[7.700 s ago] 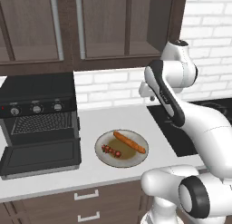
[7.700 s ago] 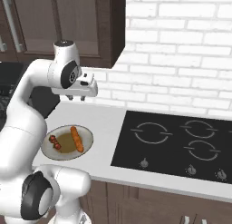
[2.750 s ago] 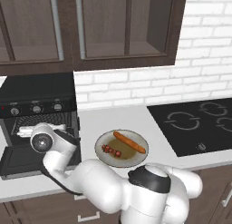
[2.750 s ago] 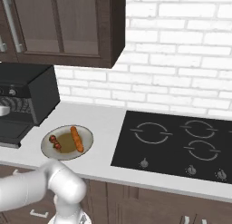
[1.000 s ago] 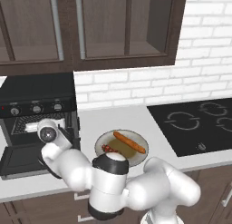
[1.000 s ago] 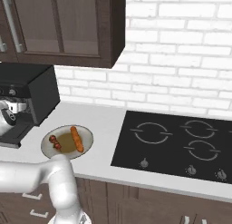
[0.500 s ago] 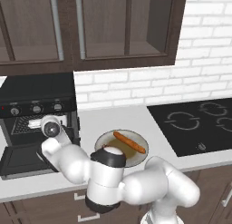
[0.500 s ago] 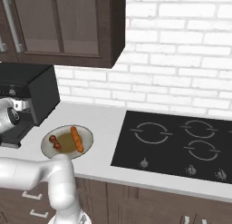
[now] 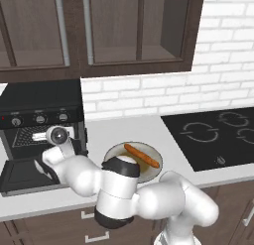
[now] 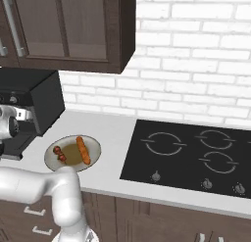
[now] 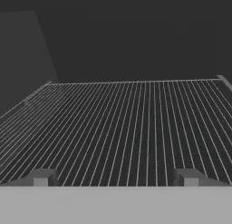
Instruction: Pick up the kebab skewer and baguette bread, and place them inside the toaster oven. Close the toaster oven door and start by setting the timer.
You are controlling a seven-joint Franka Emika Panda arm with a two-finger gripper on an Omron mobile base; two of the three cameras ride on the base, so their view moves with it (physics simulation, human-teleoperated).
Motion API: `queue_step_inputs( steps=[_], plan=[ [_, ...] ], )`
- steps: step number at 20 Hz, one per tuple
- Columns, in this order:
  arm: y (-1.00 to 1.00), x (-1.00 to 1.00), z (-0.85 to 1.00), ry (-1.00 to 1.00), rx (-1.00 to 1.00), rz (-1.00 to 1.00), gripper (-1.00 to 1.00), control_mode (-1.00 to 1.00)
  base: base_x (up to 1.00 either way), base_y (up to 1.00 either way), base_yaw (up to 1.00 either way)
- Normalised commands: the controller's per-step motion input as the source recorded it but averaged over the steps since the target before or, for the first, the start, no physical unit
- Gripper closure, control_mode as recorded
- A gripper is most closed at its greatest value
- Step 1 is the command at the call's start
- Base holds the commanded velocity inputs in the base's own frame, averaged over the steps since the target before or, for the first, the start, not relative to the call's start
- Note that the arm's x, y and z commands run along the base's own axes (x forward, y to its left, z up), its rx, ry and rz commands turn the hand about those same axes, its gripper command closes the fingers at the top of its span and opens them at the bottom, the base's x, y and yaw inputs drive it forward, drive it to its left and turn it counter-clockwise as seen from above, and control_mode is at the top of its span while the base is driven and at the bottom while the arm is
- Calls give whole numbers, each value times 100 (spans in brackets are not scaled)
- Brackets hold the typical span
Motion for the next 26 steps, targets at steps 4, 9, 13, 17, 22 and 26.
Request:
queue_step_inputs(
  steps=[4,9,13,17,22,26],
  plan=[
    [0,0,-10,16,0,0,-100,-100,0,0,0],
    [0,-16,-60,11,0,0,-100,-100,0,0,0],
    [0,-66,-88,21,0,0,-100,-100,0,0,0],
    [0,-96,-96,28,1,-4,-100,-100,0,0,0],
    [0,-100,-96,28,3,-7,-100,-100,0,0,0],
    [0,-100,-78,26,1,-5,-100,-100,0,0,0]
  ],
)
